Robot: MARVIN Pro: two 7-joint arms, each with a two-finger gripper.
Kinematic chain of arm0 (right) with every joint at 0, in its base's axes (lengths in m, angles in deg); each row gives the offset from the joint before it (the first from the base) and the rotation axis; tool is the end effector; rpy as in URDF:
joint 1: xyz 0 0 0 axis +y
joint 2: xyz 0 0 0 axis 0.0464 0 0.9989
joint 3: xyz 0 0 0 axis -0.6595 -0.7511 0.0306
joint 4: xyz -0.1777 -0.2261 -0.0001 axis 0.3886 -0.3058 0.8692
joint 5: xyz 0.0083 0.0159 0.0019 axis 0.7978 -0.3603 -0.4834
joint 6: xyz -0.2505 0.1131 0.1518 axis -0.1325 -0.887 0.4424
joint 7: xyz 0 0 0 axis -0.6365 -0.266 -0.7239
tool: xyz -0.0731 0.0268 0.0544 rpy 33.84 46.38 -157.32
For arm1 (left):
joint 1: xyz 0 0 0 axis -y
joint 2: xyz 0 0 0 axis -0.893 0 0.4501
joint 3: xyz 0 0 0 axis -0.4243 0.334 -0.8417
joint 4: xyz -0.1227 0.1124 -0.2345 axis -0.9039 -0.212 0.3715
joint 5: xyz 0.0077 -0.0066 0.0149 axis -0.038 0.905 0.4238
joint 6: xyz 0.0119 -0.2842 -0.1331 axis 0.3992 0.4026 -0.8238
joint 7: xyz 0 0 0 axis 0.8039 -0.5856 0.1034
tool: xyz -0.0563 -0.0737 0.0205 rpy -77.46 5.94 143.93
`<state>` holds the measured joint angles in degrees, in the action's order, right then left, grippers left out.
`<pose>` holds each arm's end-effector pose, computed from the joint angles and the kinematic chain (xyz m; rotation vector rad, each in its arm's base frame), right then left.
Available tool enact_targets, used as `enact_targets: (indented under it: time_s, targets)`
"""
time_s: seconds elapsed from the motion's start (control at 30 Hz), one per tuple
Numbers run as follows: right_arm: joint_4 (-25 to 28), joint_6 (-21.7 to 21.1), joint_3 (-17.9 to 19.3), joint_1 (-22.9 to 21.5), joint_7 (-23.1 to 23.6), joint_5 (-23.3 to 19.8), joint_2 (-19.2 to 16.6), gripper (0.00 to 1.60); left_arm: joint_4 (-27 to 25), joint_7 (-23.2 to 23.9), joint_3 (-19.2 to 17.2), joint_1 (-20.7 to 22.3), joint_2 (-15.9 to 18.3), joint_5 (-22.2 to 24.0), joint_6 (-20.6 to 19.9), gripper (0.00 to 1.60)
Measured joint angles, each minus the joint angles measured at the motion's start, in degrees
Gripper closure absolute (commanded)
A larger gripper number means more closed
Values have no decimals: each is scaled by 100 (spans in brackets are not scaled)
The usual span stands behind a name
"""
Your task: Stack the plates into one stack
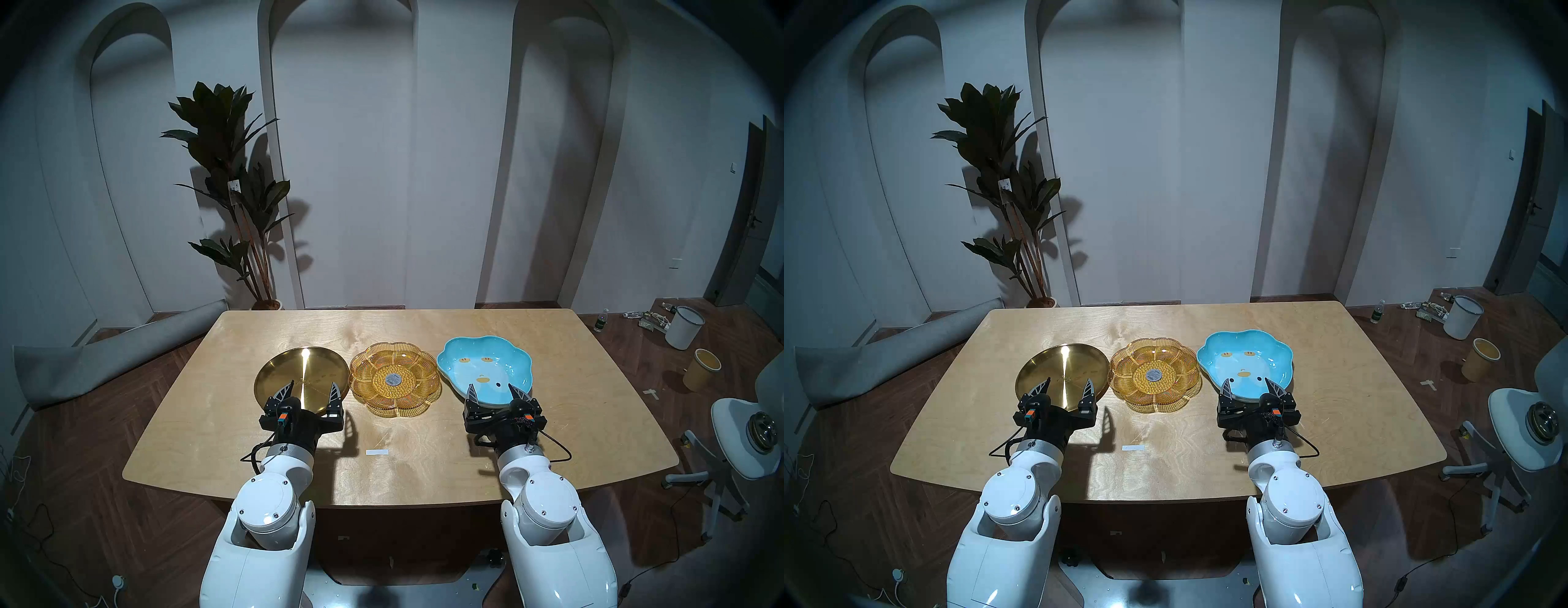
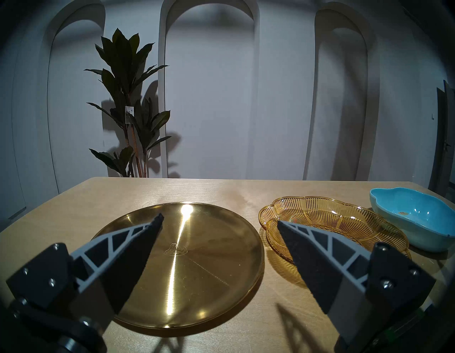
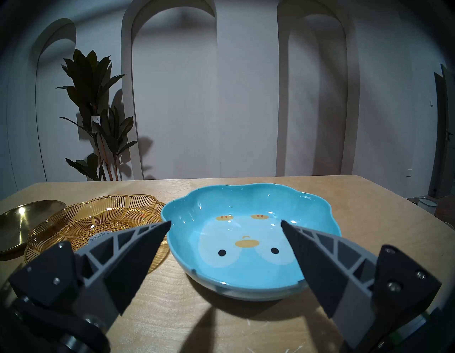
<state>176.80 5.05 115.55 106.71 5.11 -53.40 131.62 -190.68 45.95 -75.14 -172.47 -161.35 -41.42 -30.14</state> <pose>0.3257 0.0145 -0.3411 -2.3028 0.0100 -2.0950 0.3271 -0.0158 -0.3381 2.3046 0.0046 2.0986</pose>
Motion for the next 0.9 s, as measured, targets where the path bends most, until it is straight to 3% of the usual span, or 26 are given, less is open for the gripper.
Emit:
enact_targets:
  time_s: [0.3,0.67,0.9]
  targets:
    - [-2,0,0,0,0,-2,0,0,-24,28,-29,-11,-6,28,-53,0]
    - [12,0,5,13,-6,-3,-1,0,-300,335,-336,-172,188,286,15,0]
    - [473,66,183,317,-160,98,-51,0,-484,460,-508,-181,265,456,11,0]
